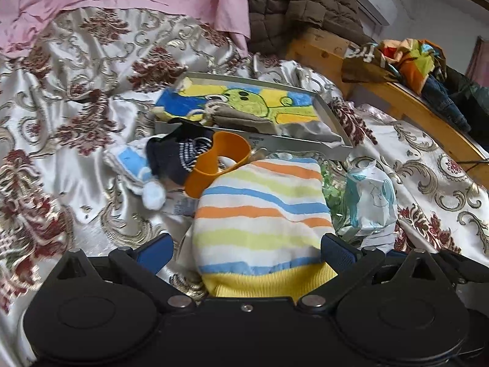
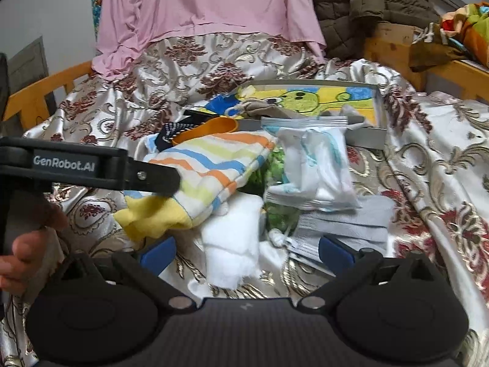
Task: Organize soft objects
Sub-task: 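Lower the left tool onto the striped yellow hat and close on it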
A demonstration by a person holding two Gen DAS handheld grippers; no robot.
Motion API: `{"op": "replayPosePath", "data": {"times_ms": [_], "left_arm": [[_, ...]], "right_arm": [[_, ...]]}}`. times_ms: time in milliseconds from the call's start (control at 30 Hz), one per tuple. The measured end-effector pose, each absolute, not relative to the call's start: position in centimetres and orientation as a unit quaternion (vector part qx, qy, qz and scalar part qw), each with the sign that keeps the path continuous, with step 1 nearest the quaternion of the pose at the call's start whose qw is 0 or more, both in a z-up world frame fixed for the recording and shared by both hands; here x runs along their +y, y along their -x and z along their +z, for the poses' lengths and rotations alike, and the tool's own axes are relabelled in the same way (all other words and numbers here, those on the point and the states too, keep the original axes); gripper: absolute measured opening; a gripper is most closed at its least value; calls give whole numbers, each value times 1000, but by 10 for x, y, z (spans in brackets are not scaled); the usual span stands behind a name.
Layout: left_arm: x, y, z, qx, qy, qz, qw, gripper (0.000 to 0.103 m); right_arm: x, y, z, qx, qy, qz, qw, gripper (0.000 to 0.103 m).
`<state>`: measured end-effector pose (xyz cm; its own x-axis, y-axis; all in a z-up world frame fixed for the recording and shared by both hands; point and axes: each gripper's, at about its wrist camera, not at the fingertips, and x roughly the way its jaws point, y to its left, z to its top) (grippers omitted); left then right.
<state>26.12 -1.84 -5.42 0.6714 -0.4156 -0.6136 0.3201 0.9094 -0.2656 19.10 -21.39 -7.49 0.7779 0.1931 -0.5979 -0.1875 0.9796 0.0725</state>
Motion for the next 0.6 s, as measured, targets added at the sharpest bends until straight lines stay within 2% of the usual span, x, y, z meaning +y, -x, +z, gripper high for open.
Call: {"op": "replayPosePath", "data": {"times_ms": [200,333,400,533,600], "left_arm": [[-22,-270,-57,355,69,-223,905,101],[-22,-275,-64,372,75,-218,899,96],[-20,-278,-70,385,89,-211,894,92],[-17,-280,-74,388,117,-207,890,90],[-15,-281,-74,392,121,-204,889,85]], "right_arm": [[-209,-194,-78,314,-3,111,943,88],[-212,-196,-80,316,-14,95,944,87],[-213,-198,-82,319,-16,89,944,84],[-212,-201,-84,317,-18,83,945,80],[-213,-204,-85,315,-28,86,945,77]]}}
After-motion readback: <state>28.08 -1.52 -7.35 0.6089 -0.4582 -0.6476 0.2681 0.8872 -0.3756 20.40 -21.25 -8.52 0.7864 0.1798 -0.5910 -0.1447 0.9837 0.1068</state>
